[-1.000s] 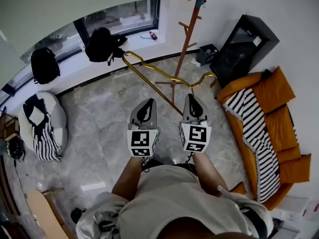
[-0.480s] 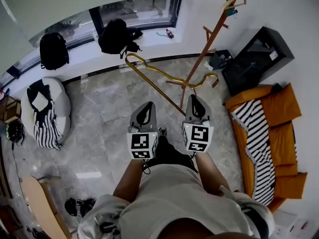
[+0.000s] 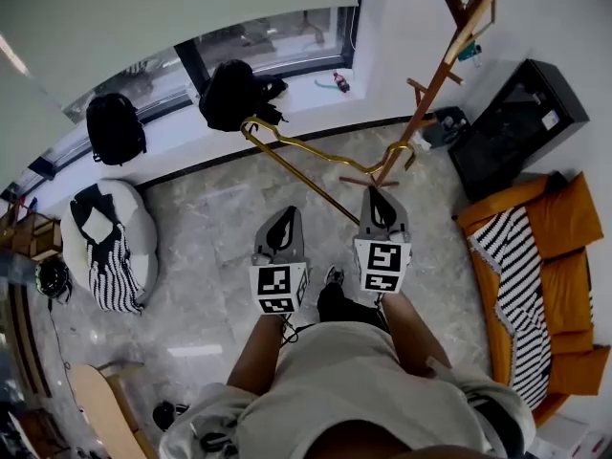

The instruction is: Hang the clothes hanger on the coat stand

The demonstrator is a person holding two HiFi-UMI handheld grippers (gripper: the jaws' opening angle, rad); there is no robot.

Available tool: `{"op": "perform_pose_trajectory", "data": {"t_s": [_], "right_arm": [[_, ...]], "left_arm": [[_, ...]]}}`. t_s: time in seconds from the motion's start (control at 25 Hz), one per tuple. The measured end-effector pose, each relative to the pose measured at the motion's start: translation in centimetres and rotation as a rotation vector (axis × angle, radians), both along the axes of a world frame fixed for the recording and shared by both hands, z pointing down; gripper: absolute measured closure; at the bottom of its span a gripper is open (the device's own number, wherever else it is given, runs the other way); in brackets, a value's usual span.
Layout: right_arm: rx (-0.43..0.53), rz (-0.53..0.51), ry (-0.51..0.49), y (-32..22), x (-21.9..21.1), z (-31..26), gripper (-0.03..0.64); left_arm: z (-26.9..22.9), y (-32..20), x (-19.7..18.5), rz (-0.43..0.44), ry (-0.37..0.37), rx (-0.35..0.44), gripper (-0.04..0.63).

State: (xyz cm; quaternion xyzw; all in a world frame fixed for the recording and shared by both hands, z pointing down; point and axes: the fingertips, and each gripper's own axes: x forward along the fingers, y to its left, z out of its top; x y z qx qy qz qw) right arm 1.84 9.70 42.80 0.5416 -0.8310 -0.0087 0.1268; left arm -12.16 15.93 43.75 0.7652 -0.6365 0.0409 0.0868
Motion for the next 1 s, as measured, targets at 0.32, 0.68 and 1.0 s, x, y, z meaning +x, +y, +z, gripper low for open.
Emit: {"op": "perform_pose_trajectory", "data": {"t_s": [0.32, 0.68, 1.0], "right_arm": [[-0.031, 0.018, 0.022, -9.3, 0.4, 1.3, 0.612], [-0.041, 0.055, 0.098, -17.2, 1.7, 1.7, 0.612], [-0.093, 0.180, 0.212, -20.9, 4.8, 3.7, 0.612]], "left_arm": [[0.8, -9.5, 0.4, 0.039, -0.023, -0.049, 0.578], [0.2, -16.6, -0.5, 0.030, -0.034, -0.027, 0.578], [-0.1, -23.3, 0.2, 0.110, -0.173, 0.008, 0.578]]}}
